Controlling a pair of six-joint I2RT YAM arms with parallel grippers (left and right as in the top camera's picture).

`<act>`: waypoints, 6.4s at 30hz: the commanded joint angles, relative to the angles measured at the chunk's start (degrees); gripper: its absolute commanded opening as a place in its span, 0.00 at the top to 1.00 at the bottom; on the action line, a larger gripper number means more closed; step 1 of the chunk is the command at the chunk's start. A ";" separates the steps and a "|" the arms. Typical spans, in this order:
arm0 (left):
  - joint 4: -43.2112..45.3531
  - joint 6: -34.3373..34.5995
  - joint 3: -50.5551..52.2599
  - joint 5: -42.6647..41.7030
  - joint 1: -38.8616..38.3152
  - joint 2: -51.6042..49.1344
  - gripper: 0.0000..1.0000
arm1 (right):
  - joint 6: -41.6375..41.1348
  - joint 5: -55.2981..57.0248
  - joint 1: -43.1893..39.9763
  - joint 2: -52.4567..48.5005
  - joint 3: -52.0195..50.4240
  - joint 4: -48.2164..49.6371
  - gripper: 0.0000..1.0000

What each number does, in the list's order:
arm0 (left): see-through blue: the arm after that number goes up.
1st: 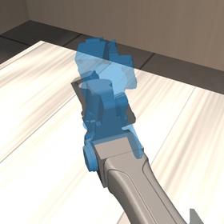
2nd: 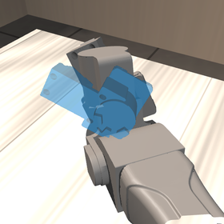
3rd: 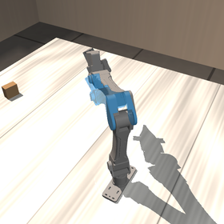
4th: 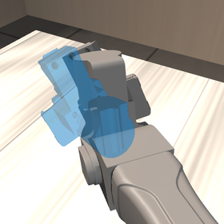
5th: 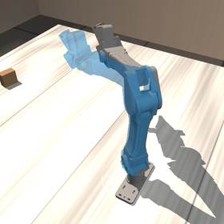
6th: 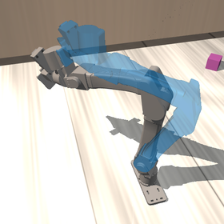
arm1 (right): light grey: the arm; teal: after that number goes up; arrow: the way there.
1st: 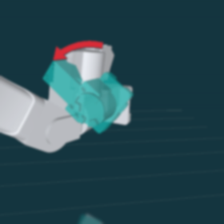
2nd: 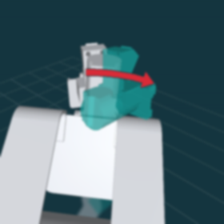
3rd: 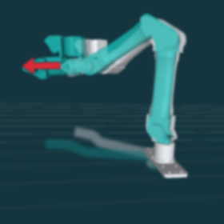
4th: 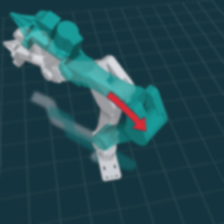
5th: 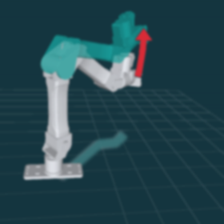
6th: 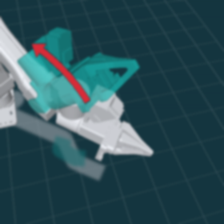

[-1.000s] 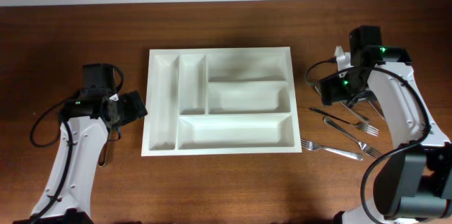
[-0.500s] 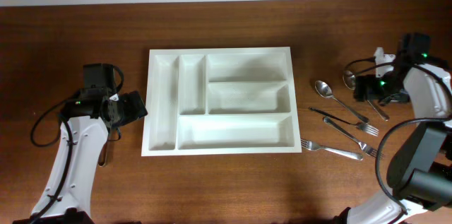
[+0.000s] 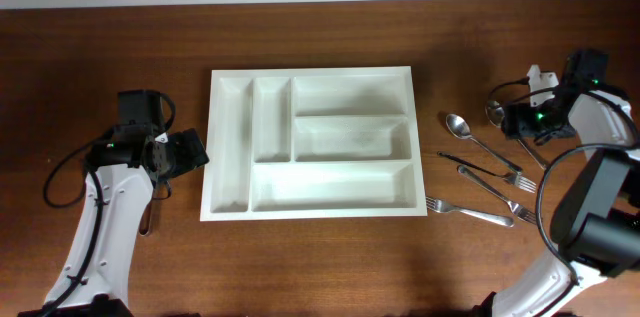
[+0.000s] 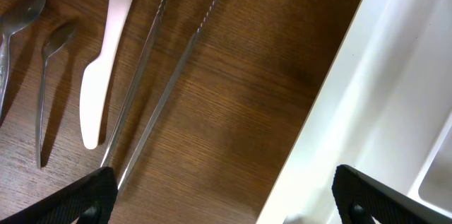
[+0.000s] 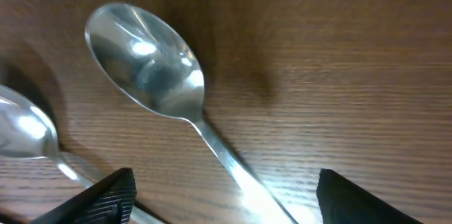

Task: Pack container
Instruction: 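Move the right gripper over the upper silver spoon, then grasp the upper silver spoon with the right gripper and lift, then carry the spoon to the tray's top-right compartment and release, then move the right gripper to the second silver spoon and grasp it, then place the second spoon in the top-right compartment beside the first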

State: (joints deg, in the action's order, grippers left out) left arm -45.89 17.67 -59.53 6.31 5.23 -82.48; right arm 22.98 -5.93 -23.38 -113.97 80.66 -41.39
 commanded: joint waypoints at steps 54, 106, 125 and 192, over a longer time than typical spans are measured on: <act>-0.02 -0.85 -1.11 0.61 0.17 -0.24 0.01 | -7.06 -2.82 8.90 12.33 8.59 -4.31 0.96; -0.04 -0.85 -1.11 0.61 0.17 -0.24 0.01 | -11.50 0.22 15.28 12.98 18.47 -16.31 0.34; -0.02 -0.85 -1.11 0.61 0.17 -0.24 0.01 | 1.99 0.46 12.41 -1.53 8.04 -18.29 0.48; -0.02 -0.85 -1.11 0.61 0.17 -0.24 0.01 | 3.76 1.46 39.76 7.52 21.55 -13.07 0.96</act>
State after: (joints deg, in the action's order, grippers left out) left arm -45.89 17.52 -59.55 6.31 5.23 -82.52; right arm 21.89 -2.90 13.80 -104.68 102.10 -56.03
